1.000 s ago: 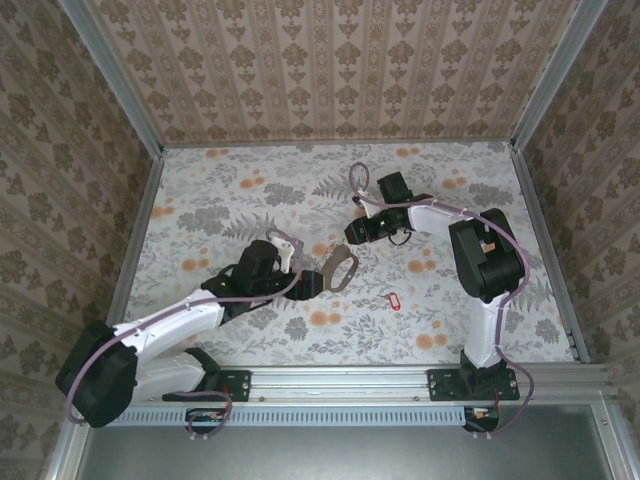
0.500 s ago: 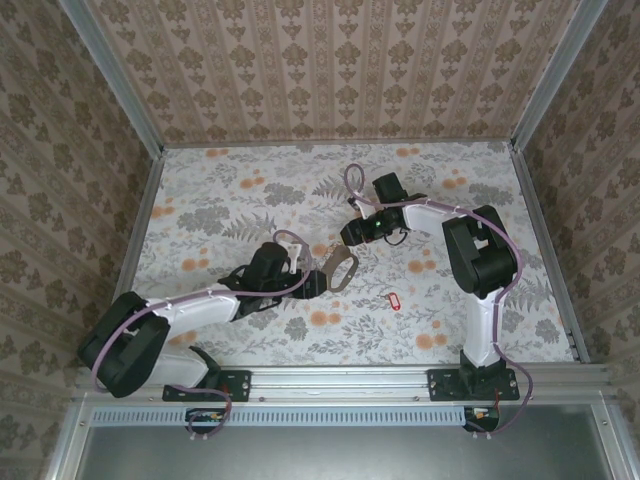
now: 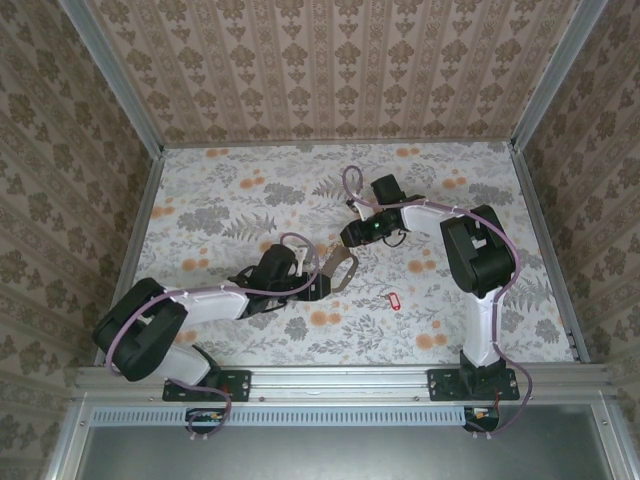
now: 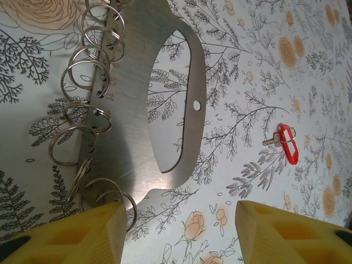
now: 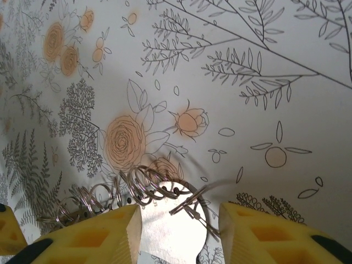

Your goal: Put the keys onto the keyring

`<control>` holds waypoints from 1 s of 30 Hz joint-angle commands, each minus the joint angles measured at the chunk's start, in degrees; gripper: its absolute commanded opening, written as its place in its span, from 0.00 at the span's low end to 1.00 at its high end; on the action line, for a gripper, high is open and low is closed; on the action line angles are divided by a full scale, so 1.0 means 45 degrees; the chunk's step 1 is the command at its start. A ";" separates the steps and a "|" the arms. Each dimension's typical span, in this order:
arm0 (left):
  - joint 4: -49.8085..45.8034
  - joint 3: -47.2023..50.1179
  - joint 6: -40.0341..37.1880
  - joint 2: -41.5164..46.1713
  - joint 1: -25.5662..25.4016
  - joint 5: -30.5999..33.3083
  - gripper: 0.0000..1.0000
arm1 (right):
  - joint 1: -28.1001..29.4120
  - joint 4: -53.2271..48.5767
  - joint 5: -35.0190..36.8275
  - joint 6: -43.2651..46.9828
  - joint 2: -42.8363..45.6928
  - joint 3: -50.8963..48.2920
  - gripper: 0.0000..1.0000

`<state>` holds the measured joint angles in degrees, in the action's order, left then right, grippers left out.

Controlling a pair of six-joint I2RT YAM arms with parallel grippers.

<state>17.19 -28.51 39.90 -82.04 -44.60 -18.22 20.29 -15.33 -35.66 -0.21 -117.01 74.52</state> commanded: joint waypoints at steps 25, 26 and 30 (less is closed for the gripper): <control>-0.0752 -0.0519 -0.0568 0.0499 0.0571 0.0031 0.51 | 0.0129 0.0087 0.0410 0.0166 0.0227 -0.0316 0.20; -0.0734 -0.0529 -0.0584 0.0516 0.0582 -0.0028 0.50 | 0.0139 0.0109 0.0435 0.0146 0.0240 -0.0310 0.21; -0.0705 -0.0486 -0.0594 0.0549 0.0585 -0.0075 0.50 | 0.0260 0.0130 0.0520 0.0196 0.0198 -0.0222 0.24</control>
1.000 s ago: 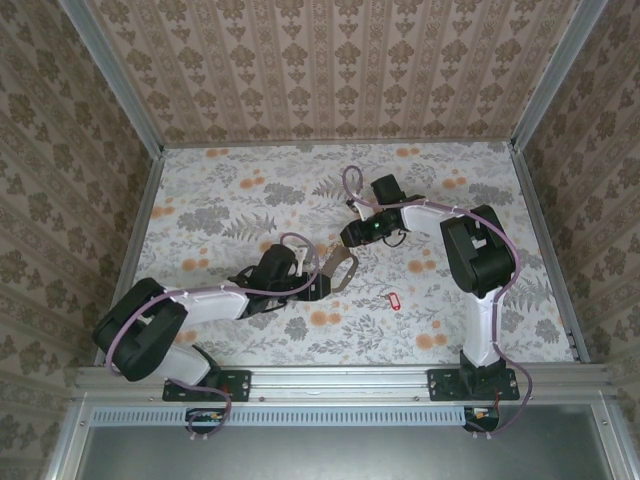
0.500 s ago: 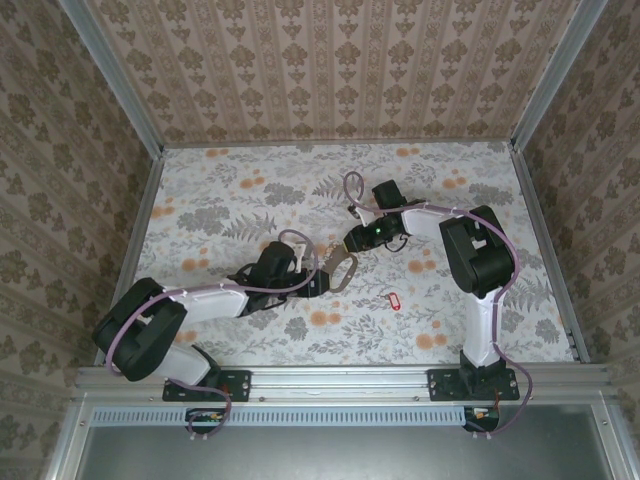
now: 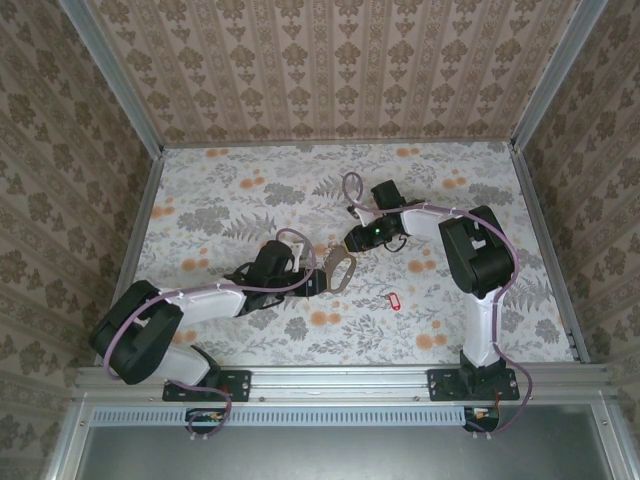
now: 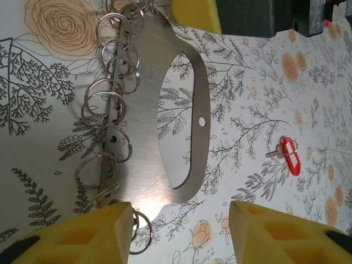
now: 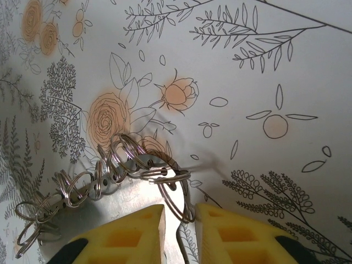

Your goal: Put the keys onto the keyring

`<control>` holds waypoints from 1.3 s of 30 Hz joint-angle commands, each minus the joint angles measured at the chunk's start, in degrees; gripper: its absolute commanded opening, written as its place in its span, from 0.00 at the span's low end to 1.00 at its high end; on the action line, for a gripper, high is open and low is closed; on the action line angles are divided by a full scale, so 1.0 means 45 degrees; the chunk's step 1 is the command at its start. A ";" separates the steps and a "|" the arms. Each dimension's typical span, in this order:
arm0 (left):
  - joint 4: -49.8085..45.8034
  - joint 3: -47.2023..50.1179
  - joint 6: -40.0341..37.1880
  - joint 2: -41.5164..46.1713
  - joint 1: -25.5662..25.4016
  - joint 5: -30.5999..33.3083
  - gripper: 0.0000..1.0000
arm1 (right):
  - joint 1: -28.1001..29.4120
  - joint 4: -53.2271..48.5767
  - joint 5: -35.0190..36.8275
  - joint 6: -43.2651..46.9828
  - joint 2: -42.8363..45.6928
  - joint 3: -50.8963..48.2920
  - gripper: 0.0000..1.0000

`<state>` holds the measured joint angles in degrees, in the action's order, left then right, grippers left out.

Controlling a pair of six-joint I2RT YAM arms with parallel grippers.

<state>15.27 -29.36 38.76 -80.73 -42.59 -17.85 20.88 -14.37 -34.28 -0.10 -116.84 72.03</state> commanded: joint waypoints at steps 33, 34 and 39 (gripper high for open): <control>-0.3078 -0.0635 -0.3046 0.3682 0.0713 -0.0674 0.41 | 0.1657 0.7110 -0.0885 0.0789 0.5341 -0.5591 0.00; -0.3081 -0.0567 -0.3256 0.4111 0.0764 -0.0647 0.41 | 0.1704 0.7648 -0.1104 0.0718 0.5629 -0.5989 0.00; -0.2393 0.0082 -0.4345 0.5940 0.0769 -0.0878 0.41 | 0.1871 0.9566 -0.2280 0.0204 0.6678 -0.7104 0.00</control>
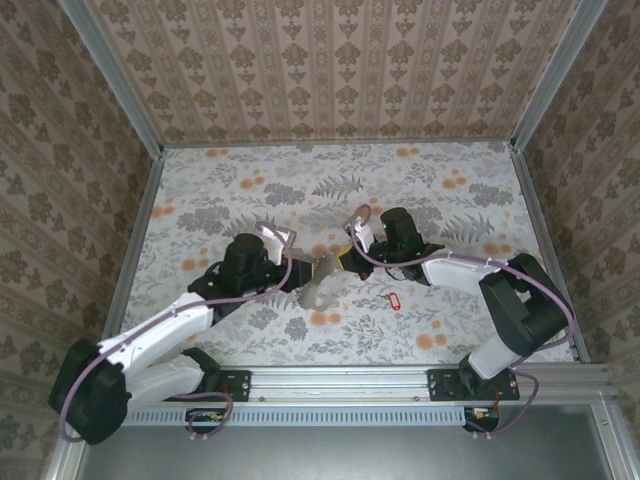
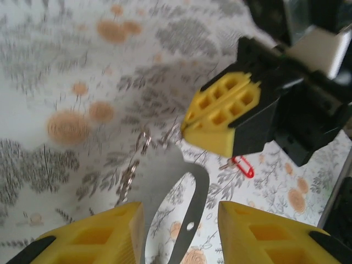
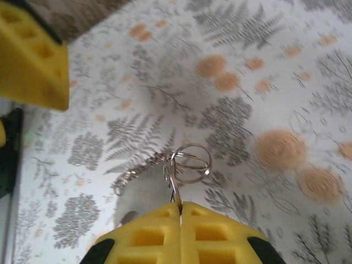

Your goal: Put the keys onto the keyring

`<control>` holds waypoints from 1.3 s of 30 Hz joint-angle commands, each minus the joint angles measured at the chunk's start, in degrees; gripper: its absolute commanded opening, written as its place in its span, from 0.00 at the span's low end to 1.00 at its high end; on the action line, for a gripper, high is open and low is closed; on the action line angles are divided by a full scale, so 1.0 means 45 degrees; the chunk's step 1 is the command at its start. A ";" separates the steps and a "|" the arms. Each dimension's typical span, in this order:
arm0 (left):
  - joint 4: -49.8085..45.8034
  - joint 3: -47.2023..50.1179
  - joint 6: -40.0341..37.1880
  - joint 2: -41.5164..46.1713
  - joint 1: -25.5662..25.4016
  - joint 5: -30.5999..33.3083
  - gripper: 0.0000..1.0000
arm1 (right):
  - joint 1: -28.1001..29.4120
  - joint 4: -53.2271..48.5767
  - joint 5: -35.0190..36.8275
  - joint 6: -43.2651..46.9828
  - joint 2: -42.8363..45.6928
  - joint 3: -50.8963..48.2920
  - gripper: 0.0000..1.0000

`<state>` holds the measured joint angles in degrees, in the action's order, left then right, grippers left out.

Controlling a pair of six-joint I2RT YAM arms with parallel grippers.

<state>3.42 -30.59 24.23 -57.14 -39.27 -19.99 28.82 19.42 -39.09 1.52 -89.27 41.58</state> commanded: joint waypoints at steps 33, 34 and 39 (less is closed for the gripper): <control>0.1117 -0.0343 -0.3431 0.1351 -0.0991 -0.2590 0.35 | 0.1501 0.3820 -0.2875 -0.0865 0.3355 -0.1741 0.00; 0.1090 -0.0368 -0.3465 0.1304 -0.0999 -0.2570 0.34 | 0.1521 0.3841 -0.2858 -0.0865 0.3399 -0.1761 0.00; 0.1005 -0.0387 -0.3587 0.1291 -0.1040 -0.2531 0.29 | 0.1657 0.3730 -0.2875 -0.0790 0.3610 -0.1782 0.00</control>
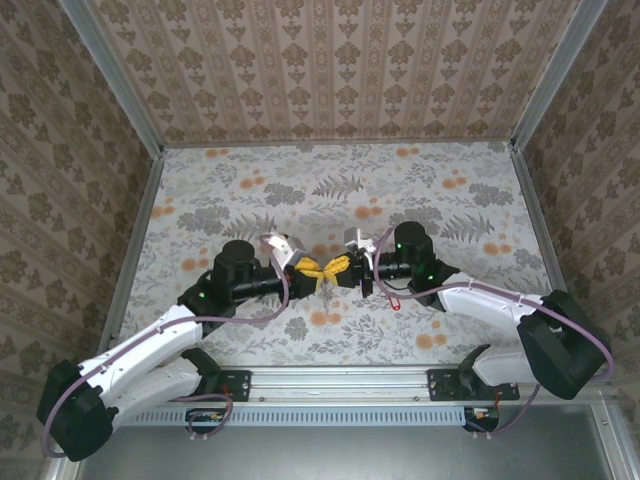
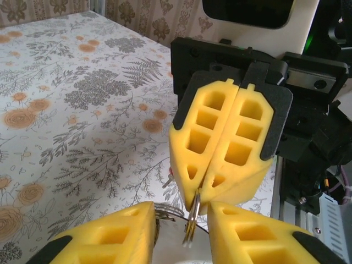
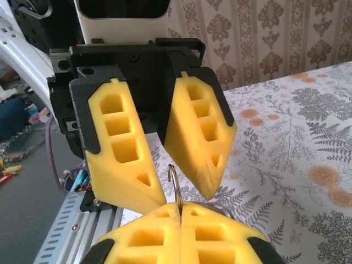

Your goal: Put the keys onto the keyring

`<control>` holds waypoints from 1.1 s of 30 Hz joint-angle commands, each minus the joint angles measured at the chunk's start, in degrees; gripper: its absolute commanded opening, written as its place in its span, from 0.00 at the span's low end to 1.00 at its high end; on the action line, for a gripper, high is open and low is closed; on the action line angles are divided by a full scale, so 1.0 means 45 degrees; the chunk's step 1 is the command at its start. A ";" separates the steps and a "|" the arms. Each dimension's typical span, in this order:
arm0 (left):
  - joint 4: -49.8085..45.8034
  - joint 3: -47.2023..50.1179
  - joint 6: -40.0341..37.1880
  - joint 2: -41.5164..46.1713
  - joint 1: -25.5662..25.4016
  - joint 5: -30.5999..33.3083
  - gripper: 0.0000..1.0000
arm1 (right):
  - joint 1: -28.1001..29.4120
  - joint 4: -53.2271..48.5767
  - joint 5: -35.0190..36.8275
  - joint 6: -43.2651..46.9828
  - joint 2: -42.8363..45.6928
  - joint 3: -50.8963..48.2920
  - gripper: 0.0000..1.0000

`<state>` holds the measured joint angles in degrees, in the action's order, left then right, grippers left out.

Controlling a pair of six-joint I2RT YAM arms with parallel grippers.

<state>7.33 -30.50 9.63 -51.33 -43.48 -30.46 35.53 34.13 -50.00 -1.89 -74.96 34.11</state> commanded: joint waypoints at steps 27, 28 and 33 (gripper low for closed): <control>-0.0617 -0.0703 -0.1928 0.0598 -0.0197 -0.2412 0.00 | 0.0386 -0.2197 -0.0177 0.1046 0.2545 -0.0392 0.04; -0.0772 -0.0786 -0.2002 0.0606 -0.0217 -0.2425 0.00 | 0.0387 -0.2605 0.0002 0.1194 0.2776 -0.0403 0.12; -0.2046 -0.1396 -0.2902 0.0637 -0.0453 -0.2383 0.00 | 0.0386 -0.4485 0.1018 0.1381 0.4515 -0.0637 0.32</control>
<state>2.11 -33.58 0.69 -48.90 -44.69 -39.75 37.28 20.58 -47.68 2.74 -59.02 32.03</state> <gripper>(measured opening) 0.047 0.305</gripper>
